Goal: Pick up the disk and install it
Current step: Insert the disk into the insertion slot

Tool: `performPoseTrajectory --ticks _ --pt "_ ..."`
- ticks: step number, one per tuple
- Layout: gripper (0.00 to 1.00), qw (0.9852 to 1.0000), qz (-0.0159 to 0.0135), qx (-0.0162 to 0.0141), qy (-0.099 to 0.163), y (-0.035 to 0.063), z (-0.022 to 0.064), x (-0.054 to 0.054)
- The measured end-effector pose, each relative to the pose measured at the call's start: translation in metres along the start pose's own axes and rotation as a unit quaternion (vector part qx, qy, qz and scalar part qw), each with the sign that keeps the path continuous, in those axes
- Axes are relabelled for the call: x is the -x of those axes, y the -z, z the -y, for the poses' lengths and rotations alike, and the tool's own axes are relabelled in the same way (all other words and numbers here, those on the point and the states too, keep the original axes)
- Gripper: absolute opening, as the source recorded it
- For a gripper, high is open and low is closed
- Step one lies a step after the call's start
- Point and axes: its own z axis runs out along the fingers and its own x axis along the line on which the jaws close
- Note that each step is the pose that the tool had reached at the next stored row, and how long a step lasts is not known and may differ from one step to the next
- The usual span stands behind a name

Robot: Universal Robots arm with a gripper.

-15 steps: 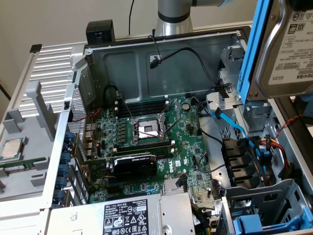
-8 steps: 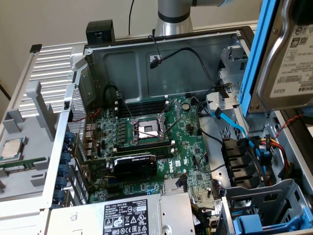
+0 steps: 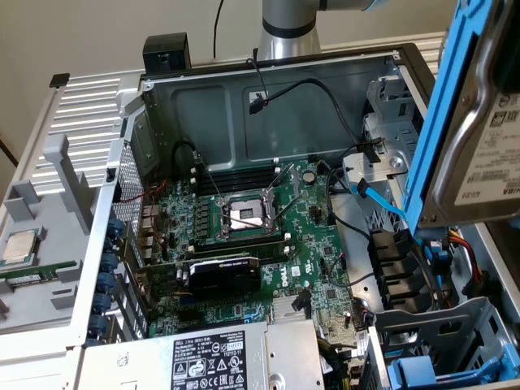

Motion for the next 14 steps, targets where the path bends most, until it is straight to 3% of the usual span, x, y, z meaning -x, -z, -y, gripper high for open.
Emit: performPoseTrajectory --ticks 10,12,13,14 --pt "0.37 1.0000 -0.0002 -0.0008 -0.001 -0.0181 0.0008 -0.012" --pt "0.37 1.0000 -0.0030 -0.0012 -0.001 -0.0204 0.0010 -0.010" --pt "0.37 1.0000 -0.0057 -0.0016 -0.001 -0.0209 0.0010 -0.009" --pt "0.37 0.9999 -0.0106 -0.0020 -0.001 -0.0214 0.0010 -0.008"
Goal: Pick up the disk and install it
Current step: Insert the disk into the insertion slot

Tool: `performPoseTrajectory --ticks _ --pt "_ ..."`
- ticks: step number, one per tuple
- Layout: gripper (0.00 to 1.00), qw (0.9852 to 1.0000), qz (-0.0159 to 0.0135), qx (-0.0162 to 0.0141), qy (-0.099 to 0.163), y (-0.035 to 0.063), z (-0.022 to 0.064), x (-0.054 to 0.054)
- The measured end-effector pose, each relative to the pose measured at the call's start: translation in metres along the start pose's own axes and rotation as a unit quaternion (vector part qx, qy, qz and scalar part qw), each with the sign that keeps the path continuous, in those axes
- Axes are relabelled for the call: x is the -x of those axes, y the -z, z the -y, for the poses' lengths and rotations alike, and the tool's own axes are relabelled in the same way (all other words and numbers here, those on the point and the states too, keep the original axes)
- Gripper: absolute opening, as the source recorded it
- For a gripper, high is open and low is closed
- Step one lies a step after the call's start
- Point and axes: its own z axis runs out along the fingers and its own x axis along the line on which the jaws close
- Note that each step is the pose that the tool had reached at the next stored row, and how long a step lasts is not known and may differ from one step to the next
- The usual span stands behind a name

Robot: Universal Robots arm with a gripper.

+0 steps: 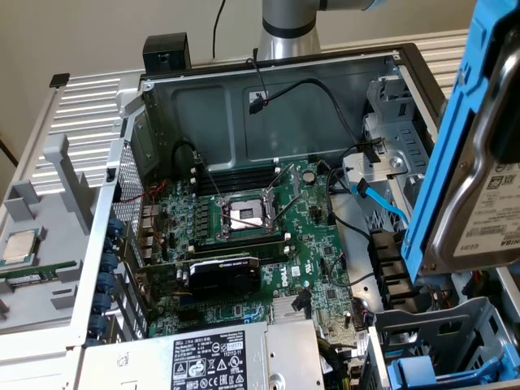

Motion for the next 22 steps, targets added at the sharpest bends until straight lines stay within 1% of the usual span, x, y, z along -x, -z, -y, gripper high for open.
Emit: performPoseTrajectory --ticks 2,3,4,11,17,19,22 --pt "0.37 0.9999 -0.0139 -0.0007 -0.001 -0.0004 0.0000 0.005" --pt "0.37 0.9998 -0.0193 -0.0012 -0.001 -0.0007 0.0000 0.007" --pt "0.37 0.9998 -0.0205 -0.0016 -0.001 -0.0020 0.0002 0.008" --pt "0.37 0.9998 -0.0205 -0.0038 -0.001 -0.0148 0.0004 0.008" --pt "0.37 0.9998 -0.0199 -0.0045 -0.002 -0.0259 0.0003 0.007" --pt "0.37 0.9998 -0.0191 -0.0046 -0.002 -0.0294 0.0004 0.006" --pt "0.37 0.9999 -0.0161 -0.0051 -0.003 -0.0342 0.0003 0.005"
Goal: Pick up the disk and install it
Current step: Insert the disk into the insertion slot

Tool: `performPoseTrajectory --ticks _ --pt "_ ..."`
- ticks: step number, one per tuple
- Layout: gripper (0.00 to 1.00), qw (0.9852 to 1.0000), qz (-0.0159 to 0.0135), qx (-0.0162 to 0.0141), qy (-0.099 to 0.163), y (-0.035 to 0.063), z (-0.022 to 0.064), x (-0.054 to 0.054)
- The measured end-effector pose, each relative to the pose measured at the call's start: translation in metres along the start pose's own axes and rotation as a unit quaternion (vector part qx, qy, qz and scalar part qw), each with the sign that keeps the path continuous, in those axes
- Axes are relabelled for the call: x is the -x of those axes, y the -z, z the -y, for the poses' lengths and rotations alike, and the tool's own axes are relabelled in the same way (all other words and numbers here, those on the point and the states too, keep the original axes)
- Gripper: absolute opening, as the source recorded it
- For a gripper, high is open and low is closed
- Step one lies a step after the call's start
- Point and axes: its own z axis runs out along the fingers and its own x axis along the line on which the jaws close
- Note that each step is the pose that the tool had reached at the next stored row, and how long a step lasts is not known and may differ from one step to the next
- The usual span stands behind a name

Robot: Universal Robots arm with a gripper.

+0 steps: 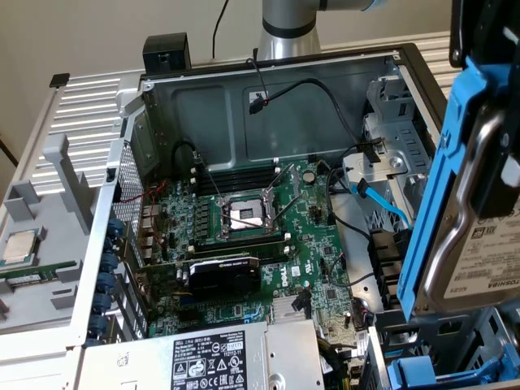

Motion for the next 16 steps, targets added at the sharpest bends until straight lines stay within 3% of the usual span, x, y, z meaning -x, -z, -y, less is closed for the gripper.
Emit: performPoseTrajectory --ticks 4,9,16 --pt "0.37 1.0000 0.0038 -0.0007 -0.001 -0.0063 -0.0006 -0.002" --pt "0.37 0.9999 0.0138 -0.0010 -0.002 -0.0120 -0.0014 -0.003" --pt "0.37 0.9997 0.0226 -0.0009 -0.003 -0.0219 -0.0017 -0.004"
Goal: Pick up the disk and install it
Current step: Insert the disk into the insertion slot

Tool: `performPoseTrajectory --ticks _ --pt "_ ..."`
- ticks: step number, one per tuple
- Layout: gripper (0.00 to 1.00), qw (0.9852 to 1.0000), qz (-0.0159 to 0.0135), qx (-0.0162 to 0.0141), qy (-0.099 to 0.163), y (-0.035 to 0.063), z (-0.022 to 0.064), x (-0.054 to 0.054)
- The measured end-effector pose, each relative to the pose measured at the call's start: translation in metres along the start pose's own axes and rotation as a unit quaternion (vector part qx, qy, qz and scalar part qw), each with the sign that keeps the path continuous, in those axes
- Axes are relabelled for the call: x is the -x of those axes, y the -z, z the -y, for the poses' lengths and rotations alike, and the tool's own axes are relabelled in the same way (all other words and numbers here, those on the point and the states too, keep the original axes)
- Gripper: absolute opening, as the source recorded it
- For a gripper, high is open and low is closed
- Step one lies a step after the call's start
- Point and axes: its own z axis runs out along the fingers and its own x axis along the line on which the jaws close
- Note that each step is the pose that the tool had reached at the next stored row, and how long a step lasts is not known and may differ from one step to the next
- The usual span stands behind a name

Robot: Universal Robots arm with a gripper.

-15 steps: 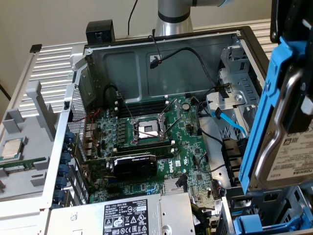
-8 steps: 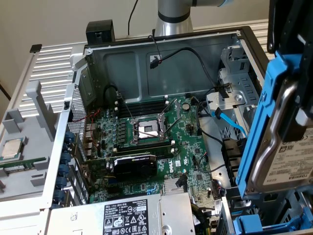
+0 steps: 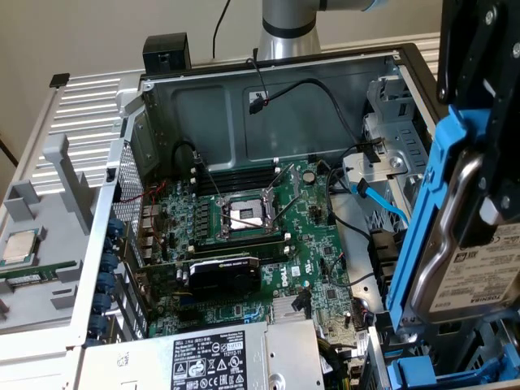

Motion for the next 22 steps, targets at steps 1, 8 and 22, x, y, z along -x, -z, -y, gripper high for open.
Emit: performPoseTrajectory --ticks 1,8,22 --pt "0.37 1.0000 0.0013 0.0000 0.000 -0.0010 0.0000 0.000" --pt "0.37 1.0000 0.0067 0.0000 0.000 -0.0067 0.0002 -0.001" --pt "0.37 0.9998 0.0183 -0.0001 -0.008 -0.0131 -0.0009 -0.002"
